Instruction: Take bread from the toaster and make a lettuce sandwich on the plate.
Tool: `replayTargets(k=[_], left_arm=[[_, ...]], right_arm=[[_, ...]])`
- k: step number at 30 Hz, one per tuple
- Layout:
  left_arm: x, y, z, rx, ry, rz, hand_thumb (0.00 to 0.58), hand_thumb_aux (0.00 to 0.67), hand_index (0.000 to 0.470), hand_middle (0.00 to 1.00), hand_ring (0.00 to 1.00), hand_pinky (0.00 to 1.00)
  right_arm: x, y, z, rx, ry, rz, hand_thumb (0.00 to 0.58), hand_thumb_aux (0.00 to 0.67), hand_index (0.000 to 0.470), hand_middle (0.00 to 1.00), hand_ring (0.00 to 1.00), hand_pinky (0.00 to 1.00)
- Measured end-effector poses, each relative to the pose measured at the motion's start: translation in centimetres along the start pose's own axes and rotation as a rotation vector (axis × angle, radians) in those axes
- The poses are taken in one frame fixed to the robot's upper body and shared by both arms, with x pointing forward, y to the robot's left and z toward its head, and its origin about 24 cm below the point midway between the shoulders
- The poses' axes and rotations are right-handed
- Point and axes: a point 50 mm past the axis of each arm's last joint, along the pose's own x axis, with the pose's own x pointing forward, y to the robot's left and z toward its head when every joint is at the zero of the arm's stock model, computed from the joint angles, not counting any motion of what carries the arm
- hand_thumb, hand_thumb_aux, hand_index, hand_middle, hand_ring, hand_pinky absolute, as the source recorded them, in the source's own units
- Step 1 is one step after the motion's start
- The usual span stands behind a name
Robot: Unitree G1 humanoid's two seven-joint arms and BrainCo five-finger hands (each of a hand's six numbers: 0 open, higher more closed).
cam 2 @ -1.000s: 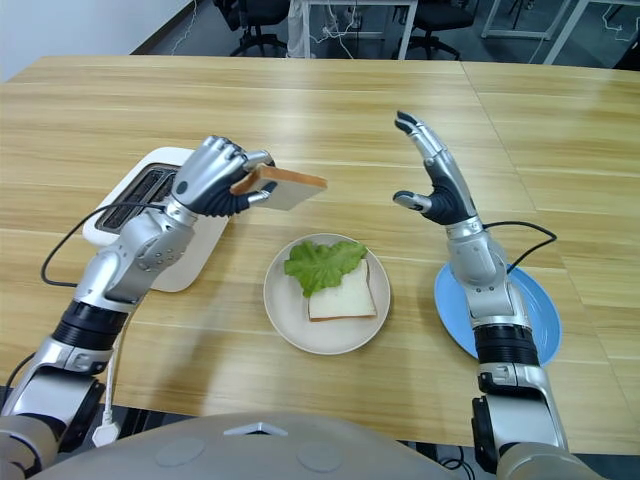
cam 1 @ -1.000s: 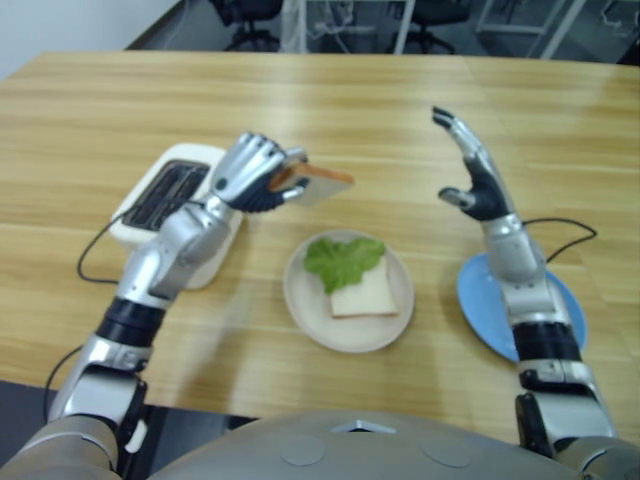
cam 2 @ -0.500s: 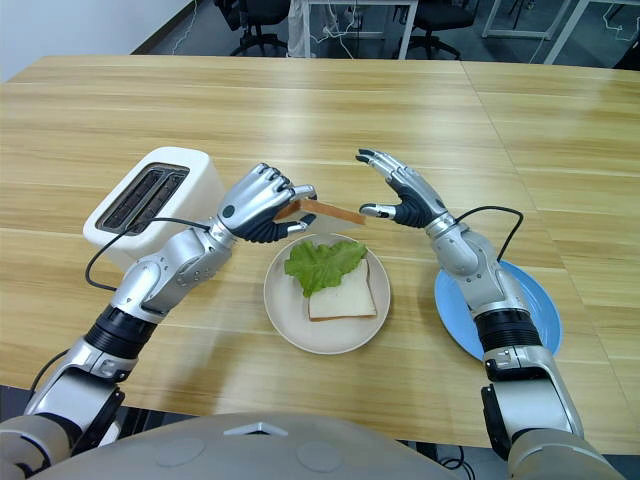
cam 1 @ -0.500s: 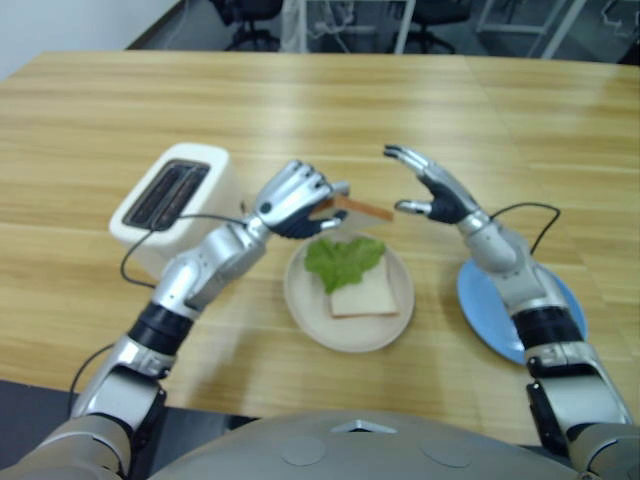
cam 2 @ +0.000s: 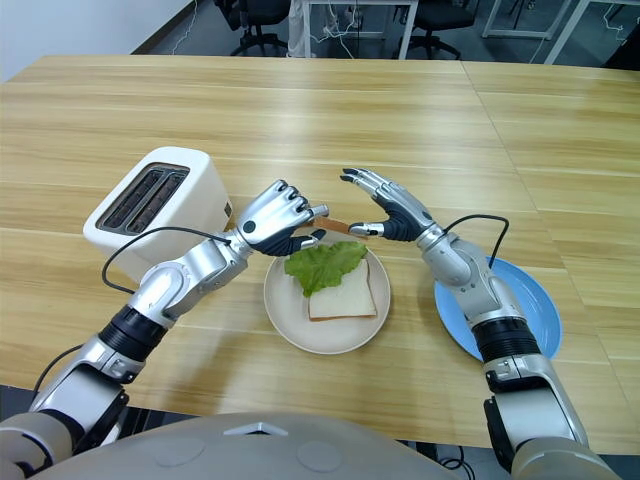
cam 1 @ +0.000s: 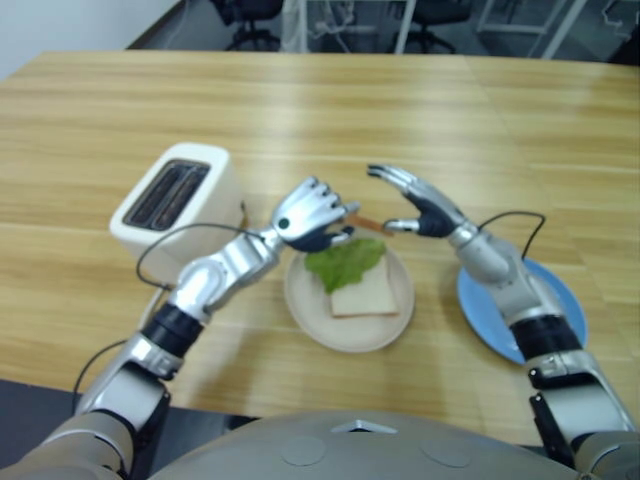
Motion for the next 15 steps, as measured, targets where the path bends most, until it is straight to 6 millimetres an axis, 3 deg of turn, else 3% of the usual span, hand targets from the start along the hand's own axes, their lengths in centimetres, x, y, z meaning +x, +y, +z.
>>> replayTargets(k=[6, 15], left_arm=[[0.2, -0.9, 0.8, 0.022, -0.013, 0.009, 0.58, 0.67, 0.46, 1.0, 1.0, 1.0], [0.0, -2.5, 2.8, 0.037, -0.067, -0.001, 0.58, 0.67, 0.46, 1.0, 1.0, 1.0]], right_arm=[[-0.2, -0.3, 0.4, -0.021, -0.02, 0.01, 0.0, 0.0, 0.0, 0.0, 0.0, 0.0], [-1.4, 1.2, 1.1, -0.019, -0.041, 0.15, 0.0, 0.0, 0.0, 0.0, 0.0, 0.0]])
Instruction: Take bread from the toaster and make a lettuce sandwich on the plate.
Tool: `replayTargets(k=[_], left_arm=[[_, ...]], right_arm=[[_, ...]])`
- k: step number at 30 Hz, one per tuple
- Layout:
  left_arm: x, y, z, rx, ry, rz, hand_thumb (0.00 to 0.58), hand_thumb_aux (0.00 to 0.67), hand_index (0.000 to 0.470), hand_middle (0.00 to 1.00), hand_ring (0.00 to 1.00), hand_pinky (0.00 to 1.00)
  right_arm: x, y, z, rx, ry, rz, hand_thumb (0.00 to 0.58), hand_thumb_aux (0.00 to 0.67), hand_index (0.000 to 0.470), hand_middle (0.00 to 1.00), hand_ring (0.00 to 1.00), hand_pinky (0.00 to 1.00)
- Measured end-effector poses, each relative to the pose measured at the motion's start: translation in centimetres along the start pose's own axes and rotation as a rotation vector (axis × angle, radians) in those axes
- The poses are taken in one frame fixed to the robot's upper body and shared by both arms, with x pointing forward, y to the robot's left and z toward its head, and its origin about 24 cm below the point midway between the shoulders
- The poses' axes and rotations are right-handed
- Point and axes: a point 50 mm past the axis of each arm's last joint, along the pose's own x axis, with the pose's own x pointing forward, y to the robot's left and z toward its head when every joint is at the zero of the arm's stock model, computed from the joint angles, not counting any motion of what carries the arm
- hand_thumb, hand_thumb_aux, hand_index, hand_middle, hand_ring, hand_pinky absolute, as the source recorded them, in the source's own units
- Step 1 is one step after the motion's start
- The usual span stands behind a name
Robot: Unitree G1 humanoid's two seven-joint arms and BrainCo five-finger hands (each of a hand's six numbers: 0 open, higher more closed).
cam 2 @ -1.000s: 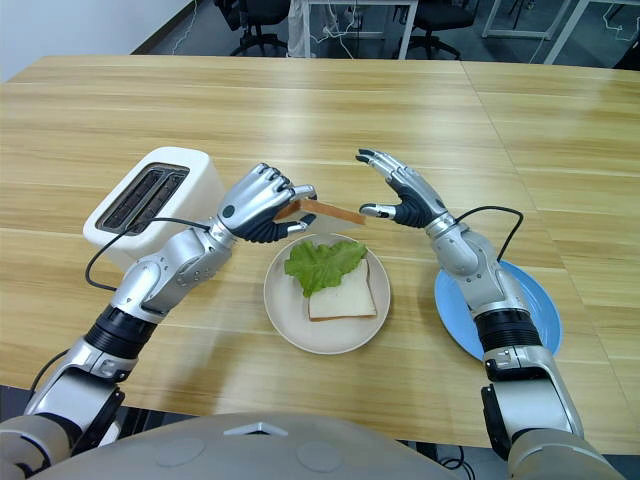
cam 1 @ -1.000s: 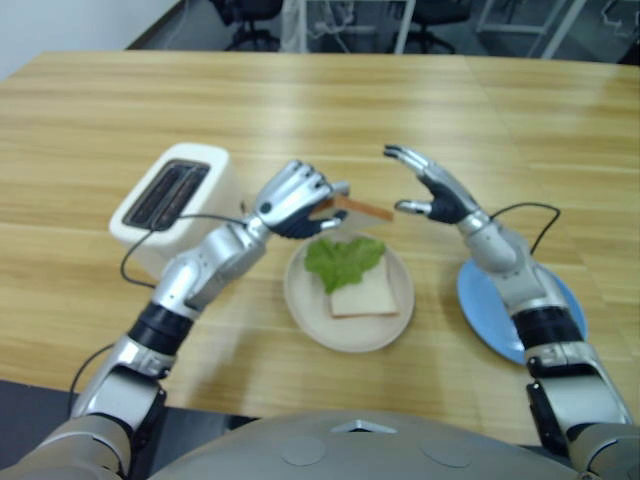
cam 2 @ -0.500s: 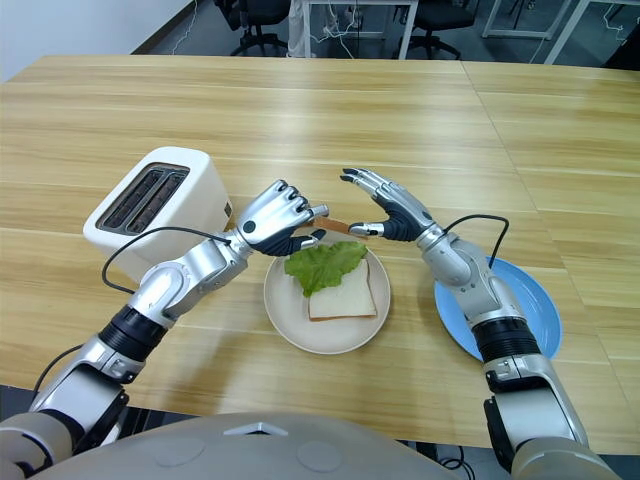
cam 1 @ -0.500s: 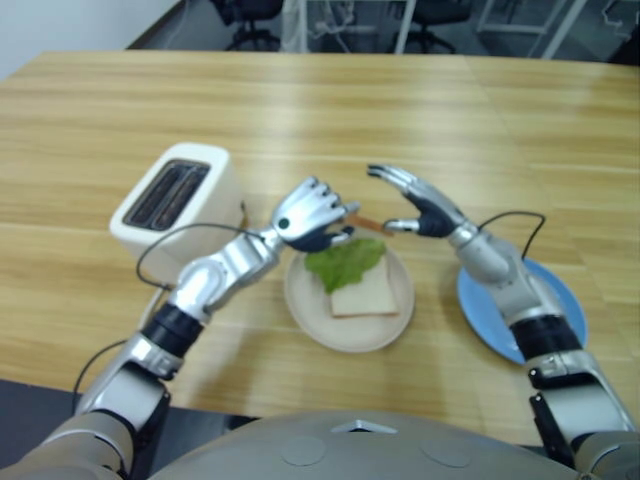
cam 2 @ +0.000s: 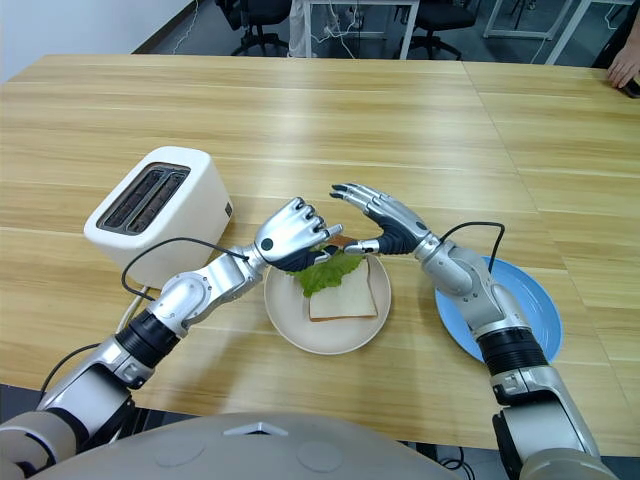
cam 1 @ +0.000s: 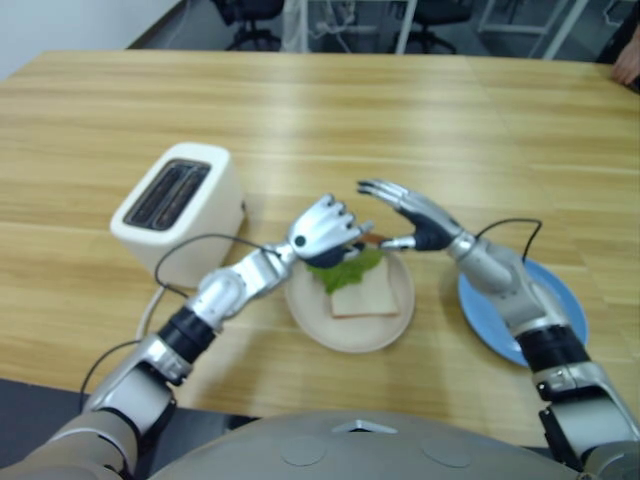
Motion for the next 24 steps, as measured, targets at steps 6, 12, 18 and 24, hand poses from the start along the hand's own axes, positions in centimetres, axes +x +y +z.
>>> replayTargets(k=[6, 12, 18, 24], left_arm=[[-0.6, -1.3, 1.6, -0.044, -0.032, -0.041, 0.58, 0.67, 0.46, 1.0, 1.0, 1.0], [-1.1, -2.1, 2.4, -0.069, -0.053, -0.081, 0.58, 0.67, 0.46, 1.0, 1.0, 1.0], [-1.5, -2.7, 3.2, -0.092, -0.068, -0.109, 0.58, 0.67, 0.46, 1.0, 1.0, 1.0], [-1.9, -3.1, 3.5, -0.156, -0.062, -0.135, 0.58, 0.67, 0.46, 1.0, 1.0, 1.0]], right_arm=[[-1.5, 1.1, -0.8, 0.005, 0.067, 0.148, 0.0, 0.0, 0.0, 0.0, 0.0, 0.0], [-3.9, 2.4, -1.7, 0.031, 0.162, 0.287, 0.0, 0.0, 0.0, 0.0, 0.0, 0.0], [-4.9, 3.6, -1.8, 0.054, 0.192, 0.392, 0.0, 0.0, 0.0, 0.0, 0.0, 0.0], [-5.0, 3.9, -1.4, 0.072, 0.173, 0.416, 0.0, 0.0, 0.0, 0.0, 0.0, 0.0]])
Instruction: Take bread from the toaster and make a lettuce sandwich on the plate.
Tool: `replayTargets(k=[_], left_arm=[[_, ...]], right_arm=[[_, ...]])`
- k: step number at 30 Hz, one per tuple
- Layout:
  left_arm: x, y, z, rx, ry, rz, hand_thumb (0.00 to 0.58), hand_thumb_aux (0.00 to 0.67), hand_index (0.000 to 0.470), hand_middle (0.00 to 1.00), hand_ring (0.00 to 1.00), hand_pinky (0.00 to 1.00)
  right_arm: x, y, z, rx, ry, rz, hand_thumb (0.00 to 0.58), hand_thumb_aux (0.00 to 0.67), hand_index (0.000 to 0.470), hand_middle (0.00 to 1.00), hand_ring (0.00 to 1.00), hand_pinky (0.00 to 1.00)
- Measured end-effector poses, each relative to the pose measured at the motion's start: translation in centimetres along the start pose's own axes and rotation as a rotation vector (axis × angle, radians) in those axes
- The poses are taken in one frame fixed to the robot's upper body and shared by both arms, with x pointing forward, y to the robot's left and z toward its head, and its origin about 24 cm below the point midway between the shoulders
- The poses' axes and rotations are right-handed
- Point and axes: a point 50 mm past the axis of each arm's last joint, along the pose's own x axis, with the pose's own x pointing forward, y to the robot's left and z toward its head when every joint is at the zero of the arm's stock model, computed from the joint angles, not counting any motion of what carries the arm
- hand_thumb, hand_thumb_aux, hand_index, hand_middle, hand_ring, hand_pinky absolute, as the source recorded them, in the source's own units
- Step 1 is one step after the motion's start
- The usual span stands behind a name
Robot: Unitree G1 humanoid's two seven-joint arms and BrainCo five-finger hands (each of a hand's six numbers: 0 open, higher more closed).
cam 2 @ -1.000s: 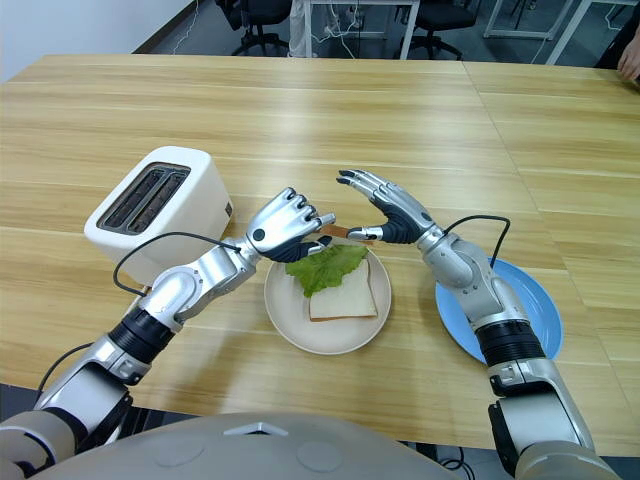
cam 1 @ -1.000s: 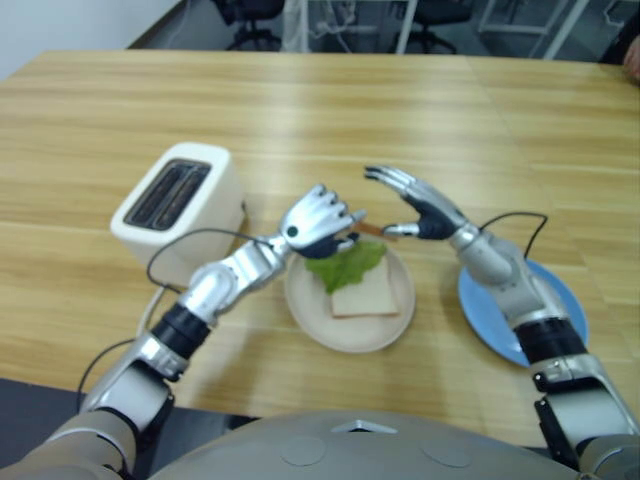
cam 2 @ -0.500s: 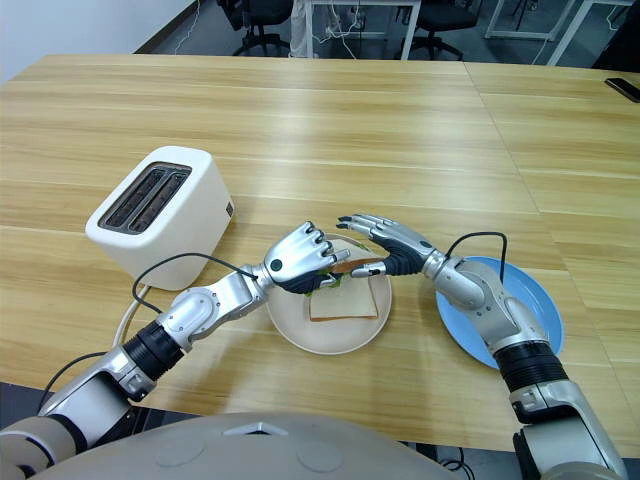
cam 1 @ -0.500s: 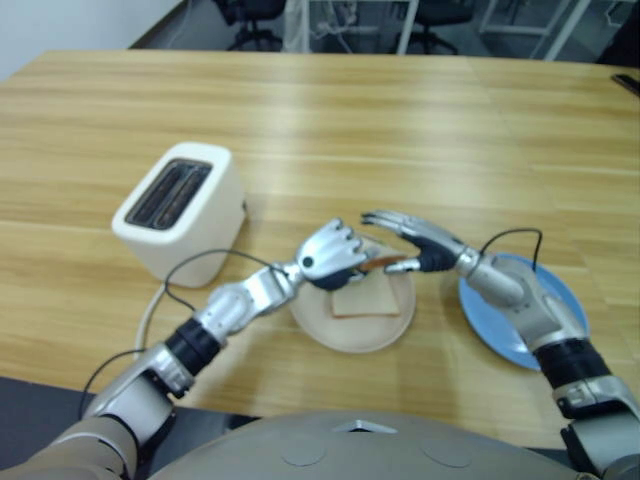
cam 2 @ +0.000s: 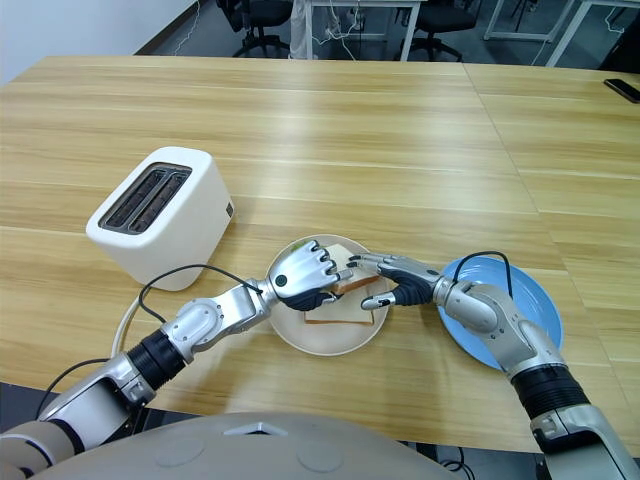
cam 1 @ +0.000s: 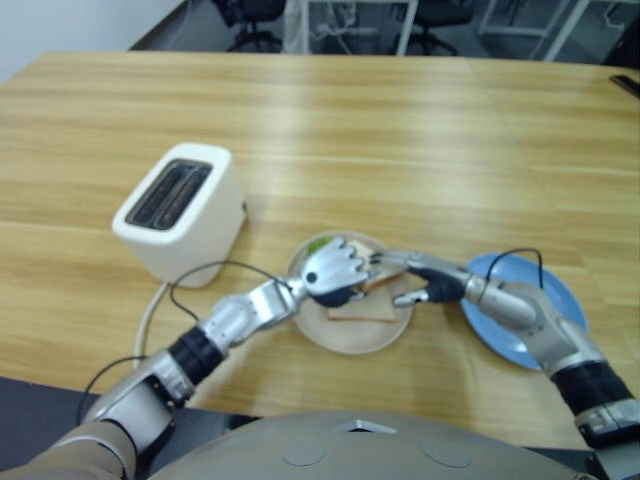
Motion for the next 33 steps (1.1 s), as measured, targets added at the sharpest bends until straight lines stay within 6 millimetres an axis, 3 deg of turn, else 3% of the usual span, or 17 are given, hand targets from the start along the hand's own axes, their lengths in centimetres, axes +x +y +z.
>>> replayTargets(k=[9, 10, 11, 12, 13, 14, 18, 25, 30, 33], left_arm=[[-0.8, -0.2, 0.1, -0.17, 0.049, -0.016, 0.58, 0.67, 0.46, 1.0, 1.0, 1.0], [-1.0, -0.1, -0.1, -0.195, 0.066, -0.009, 0.48, 0.391, 0.269, 1.0, 1.0, 1.0], [-1.4, 0.0, -0.1, -0.228, 0.081, -0.005, 0.0, 0.0, 0.0, 0.45, 0.45, 0.45], [-1.6, 0.1, -0.2, -0.245, 0.09, -0.004, 0.0, 0.0, 0.0, 0.45, 0.45, 0.45], [-1.9, 0.2, -0.2, -0.277, 0.107, -0.009, 0.0, 0.0, 0.0, 0.05, 0.05, 0.05], [-2.2, 0.6, -0.3, -0.32, 0.123, -0.008, 0.0, 0.0, 0.0, 0.0, 0.0, 0.0], [-2.3, 4.4, -1.4, -0.409, 0.136, 0.1, 0.0, 0.0, 0.0, 0.0, 0.0, 0.0], [-5.5, 9.1, -4.2, -0.451, 0.199, 0.131, 0.0, 0.0, 0.0, 0.0, 0.0, 0.0], [-8.0, 10.3, -5.3, -0.466, 0.232, 0.107, 0.0, 0.0, 0.0, 0.0, 0.0, 0.0], [-10.2, 10.3, -5.8, -0.479, 0.272, 0.053, 0.0, 0.0, 0.0, 0.0, 0.0, 0.0]], right_arm=[[0.6, 0.2, 0.7, -0.053, -0.021, 0.06, 0.0, 0.0, 0.0, 0.0, 0.0, 0.0], [0.7, 0.1, 0.8, -0.061, -0.026, 0.067, 0.0, 0.0, 0.0, 0.0, 0.0, 0.0], [0.8, 0.2, 0.8, -0.064, -0.029, 0.074, 0.0, 0.0, 0.0, 0.0, 0.0, 0.0], [0.8, 0.2, 0.9, -0.065, -0.032, 0.078, 0.0, 0.0, 0.0, 0.0, 0.0, 0.0], [0.9, 0.3, 0.9, -0.067, -0.033, 0.087, 0.0, 0.0, 0.0, 0.0, 0.0, 0.0], [0.9, 0.3, 0.8, -0.073, -0.033, 0.099, 0.0, 0.0, 0.0, 0.0, 0.0, 0.0], [0.9, 0.3, 0.5, -0.108, -0.017, 0.139, 0.0, 0.0, 0.0, 0.0, 0.0, 0.0], [0.7, 0.4, 0.7, -0.11, -0.018, 0.11, 0.0, 0.0, 0.0, 0.0, 0.0, 0.0], [0.2, 0.2, 1.1, -0.104, -0.048, 0.038, 0.0, 0.0, 0.0, 0.0, 0.0, 0.0], [-1.1, -2.4, 1.4, -0.072, -0.094, -0.164, 0.0, 0.0, 0.0, 0.0, 0.0, 0.0]])
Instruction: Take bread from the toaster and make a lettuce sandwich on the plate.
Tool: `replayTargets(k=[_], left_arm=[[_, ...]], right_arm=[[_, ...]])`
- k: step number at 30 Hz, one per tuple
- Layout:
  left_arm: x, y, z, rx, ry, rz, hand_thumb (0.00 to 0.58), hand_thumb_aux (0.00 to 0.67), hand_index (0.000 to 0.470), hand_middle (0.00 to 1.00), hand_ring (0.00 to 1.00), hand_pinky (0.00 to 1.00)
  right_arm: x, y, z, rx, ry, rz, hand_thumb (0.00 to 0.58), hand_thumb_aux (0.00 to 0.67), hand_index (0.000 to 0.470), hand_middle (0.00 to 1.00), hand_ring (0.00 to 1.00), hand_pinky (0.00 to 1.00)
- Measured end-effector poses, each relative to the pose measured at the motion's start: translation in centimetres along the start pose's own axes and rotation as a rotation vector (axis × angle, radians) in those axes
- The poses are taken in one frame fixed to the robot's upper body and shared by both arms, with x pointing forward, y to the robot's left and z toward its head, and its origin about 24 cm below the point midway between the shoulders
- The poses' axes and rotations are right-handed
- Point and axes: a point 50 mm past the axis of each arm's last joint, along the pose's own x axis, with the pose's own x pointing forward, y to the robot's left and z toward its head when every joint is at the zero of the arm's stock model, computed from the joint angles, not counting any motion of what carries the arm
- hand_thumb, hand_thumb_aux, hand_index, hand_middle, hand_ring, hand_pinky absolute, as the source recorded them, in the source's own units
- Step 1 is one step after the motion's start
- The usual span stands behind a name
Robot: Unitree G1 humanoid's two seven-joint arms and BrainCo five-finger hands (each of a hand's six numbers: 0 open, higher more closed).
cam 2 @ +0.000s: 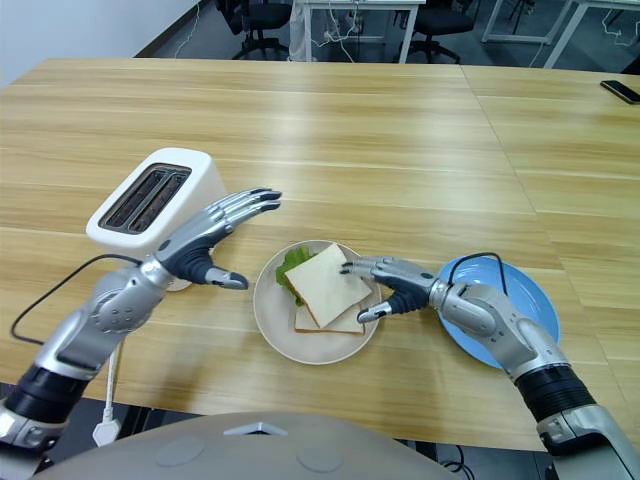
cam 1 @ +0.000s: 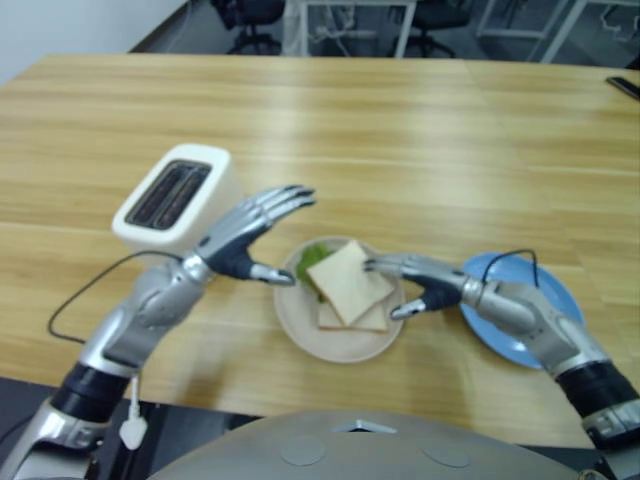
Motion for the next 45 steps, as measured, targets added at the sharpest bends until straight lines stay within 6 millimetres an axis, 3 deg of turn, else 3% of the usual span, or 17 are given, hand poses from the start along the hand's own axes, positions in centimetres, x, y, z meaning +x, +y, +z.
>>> replayTargets(k=[1, 2, 3, 4, 5, 6, 7, 9, 12, 18, 23, 34, 43, 44, 45], left_arm=[[-0.7, 0.0, -0.2, -0.016, 0.012, -0.016, 0.183, 0.116, 0.079, 0.0, 0.0, 0.0], [-1.7, -0.2, -0.2, -0.041, 0.026, -0.051, 0.576, 0.615, 0.422, 0.0, 0.0, 0.0], [-2.9, -0.7, -0.5, -0.071, 0.054, -0.102, 0.58, 0.67, 0.46, 0.11, 0.11, 0.11], [-3.4, -1.0, -0.6, -0.092, 0.068, -0.127, 0.58, 0.67, 0.46, 0.93, 0.93, 0.93], [-4.1, -1.4, -0.7, -0.125, 0.08, -0.153, 0.58, 0.67, 0.46, 0.93, 0.93, 0.93], [-4.8, -1.8, -0.7, -0.153, 0.084, -0.19, 0.58, 0.67, 0.46, 1.0, 1.0, 1.0], [-5.6, -2.5, -0.7, -0.184, 0.088, -0.24, 0.58, 0.67, 0.46, 1.0, 1.0, 1.0], [-6.9, -4.2, -1.0, -0.249, 0.117, -0.335, 0.58, 0.67, 0.46, 1.0, 1.0, 1.0], [-7.7, -6.2, -1.3, -0.316, 0.13, -0.459, 0.58, 0.67, 0.46, 1.0, 1.0, 1.0], [-7.9, -10.1, -1.2, -0.4, 0.12, -0.642, 0.58, 0.67, 0.46, 1.0, 1.0, 1.0], [-7.6, -12.2, -1.6, -0.42, 0.111, -0.742, 0.58, 0.67, 0.46, 1.0, 1.0, 1.0], [-1.6, -13.3, -4.9, -0.237, 0.138, -0.542, 0.58, 0.67, 0.46, 1.0, 1.0, 1.0], [0.4, -12.8, -6.4, -0.193, 0.144, -0.39, 0.58, 0.67, 0.46, 1.0, 1.0, 1.0], [0.4, -12.6, -6.3, -0.199, 0.133, -0.369, 0.58, 0.67, 0.46, 1.0, 1.0, 1.0], [0.5, -12.3, -6.3, -0.205, 0.124, -0.344, 0.58, 0.67, 0.46, 1.0, 1.0, 1.0]], right_arm=[[-0.4, -1.2, 0.1, 0.024, -0.017, -0.088, 0.0, 0.0, 0.0, 0.0, 0.0, 0.0], [-1.3, -2.4, 0.4, 0.071, -0.049, -0.198, 0.0, 0.0, 0.0, 0.0, 0.0, 0.0], [-2.5, -3.2, 0.8, 0.119, -0.076, -0.288, 0.0, 0.0, 0.0, 0.0, 0.0, 0.0], [-3.0, -3.4, 0.9, 0.148, -0.085, -0.314, 0.0, 0.0, 0.0, 0.0, 0.0, 0.0], [-3.7, -3.0, 1.1, 0.204, -0.097, -0.313, 0.0, 0.0, 0.0, 0.0, 0.0, 0.0], [-4.3, -2.1, 1.4, 0.266, -0.106, -0.274, 0.449, 0.352, 0.242, 0.45, 0.45, 0.45], [-4.9, -0.9, 1.5, 0.325, -0.101, -0.214, 0.58, 0.67, 0.46, 1.0, 1.0, 1.0], [-5.6, 1.8, 1.4, 0.427, -0.07, -0.086, 0.58, 0.67, 0.46, 1.0, 1.0, 1.0], [-6.1, 4.4, 0.5, 0.504, -0.013, 0.069, 0.58, 0.67, 0.46, 1.0, 1.0, 1.0], [-6.5, 8.6, -1.0, 0.539, 0.098, 0.371, 0.58, 0.67, 0.46, 1.0, 1.0, 1.0], [-5.2, 9.5, -0.7, 0.527, 0.055, 0.449, 0.58, 0.67, 0.46, 1.0, 1.0, 1.0], [2.0, 9.9, -0.5, 0.414, -0.002, 0.237, 0.58, 0.67, 0.46, 1.0, 1.0, 1.0], [2.5, 8.7, -1.6, 0.373, 0.044, 0.085, 0.58, 0.67, 0.46, 1.0, 1.0, 1.0], [2.2, 8.6, -1.6, 0.384, 0.044, 0.066, 0.541, 0.497, 0.341, 1.0, 1.0, 1.0], [1.9, 8.4, -1.7, 0.397, 0.05, 0.046, 0.443, 0.344, 0.236, 0.79, 0.79, 0.79]])
